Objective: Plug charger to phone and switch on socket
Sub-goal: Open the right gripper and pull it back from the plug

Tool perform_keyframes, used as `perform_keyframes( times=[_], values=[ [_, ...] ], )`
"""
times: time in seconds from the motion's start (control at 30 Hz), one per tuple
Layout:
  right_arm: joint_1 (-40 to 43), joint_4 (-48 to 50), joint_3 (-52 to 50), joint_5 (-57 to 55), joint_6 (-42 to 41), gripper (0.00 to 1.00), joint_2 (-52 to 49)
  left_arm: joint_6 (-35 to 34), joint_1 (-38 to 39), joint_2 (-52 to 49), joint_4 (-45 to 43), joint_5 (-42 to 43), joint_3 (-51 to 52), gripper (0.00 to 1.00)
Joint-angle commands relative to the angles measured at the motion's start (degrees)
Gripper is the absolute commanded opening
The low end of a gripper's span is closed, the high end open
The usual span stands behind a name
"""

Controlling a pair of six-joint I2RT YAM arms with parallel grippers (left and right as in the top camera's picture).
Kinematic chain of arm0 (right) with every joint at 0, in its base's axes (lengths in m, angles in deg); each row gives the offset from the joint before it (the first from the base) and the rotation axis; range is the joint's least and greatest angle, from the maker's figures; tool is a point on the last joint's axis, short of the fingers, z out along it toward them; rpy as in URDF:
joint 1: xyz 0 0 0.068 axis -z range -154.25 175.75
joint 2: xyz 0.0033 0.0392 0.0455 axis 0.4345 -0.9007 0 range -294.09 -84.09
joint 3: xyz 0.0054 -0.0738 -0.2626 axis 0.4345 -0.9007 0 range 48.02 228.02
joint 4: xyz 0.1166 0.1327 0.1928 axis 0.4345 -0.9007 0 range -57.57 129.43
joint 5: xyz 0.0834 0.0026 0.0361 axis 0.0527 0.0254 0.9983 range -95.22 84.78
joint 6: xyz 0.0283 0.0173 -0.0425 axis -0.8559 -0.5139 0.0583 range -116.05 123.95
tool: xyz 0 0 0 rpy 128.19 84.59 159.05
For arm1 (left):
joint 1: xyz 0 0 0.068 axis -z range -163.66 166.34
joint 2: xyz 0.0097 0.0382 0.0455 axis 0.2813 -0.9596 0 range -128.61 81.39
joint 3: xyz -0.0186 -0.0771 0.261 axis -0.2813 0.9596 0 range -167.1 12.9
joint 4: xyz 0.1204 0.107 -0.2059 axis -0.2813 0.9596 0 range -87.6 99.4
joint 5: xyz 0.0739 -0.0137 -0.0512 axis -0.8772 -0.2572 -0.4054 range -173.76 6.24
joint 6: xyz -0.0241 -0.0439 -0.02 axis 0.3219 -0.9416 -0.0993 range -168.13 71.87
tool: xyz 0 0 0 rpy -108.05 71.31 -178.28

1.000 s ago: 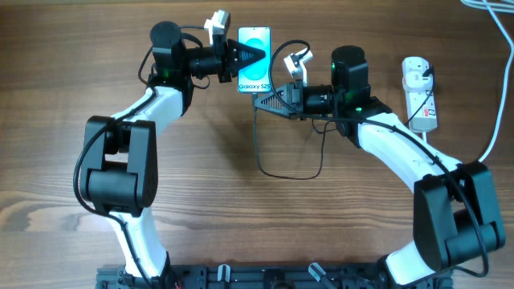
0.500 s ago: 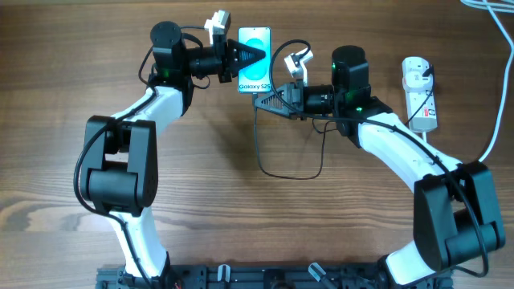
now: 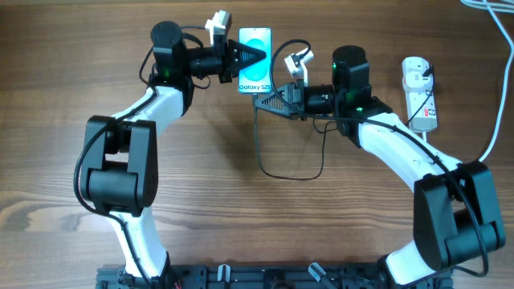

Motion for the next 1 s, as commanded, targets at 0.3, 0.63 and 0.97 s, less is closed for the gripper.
perform_keyframes(
  times=[0.3, 0.63, 0.97],
  values=[
    [3.37, -21.62, 0.42, -8.44, 18.78, 0.35, 12.24, 2.27, 0.87, 0.22, 0.04, 7.54, -0.35, 0.04],
    [3.37, -41.29, 0.42, -18.08, 28.85, 0.87, 26.45, 5.99, 1.11, 0.22, 4.26, 5.03, -0.35, 0.04],
    [3.37, -52.22, 0.42, -26.36, 32.85, 0.93, 37.22, 31.76, 7.41, 0.22, 34.71, -13.97, -0.35, 0.04]
  ],
)
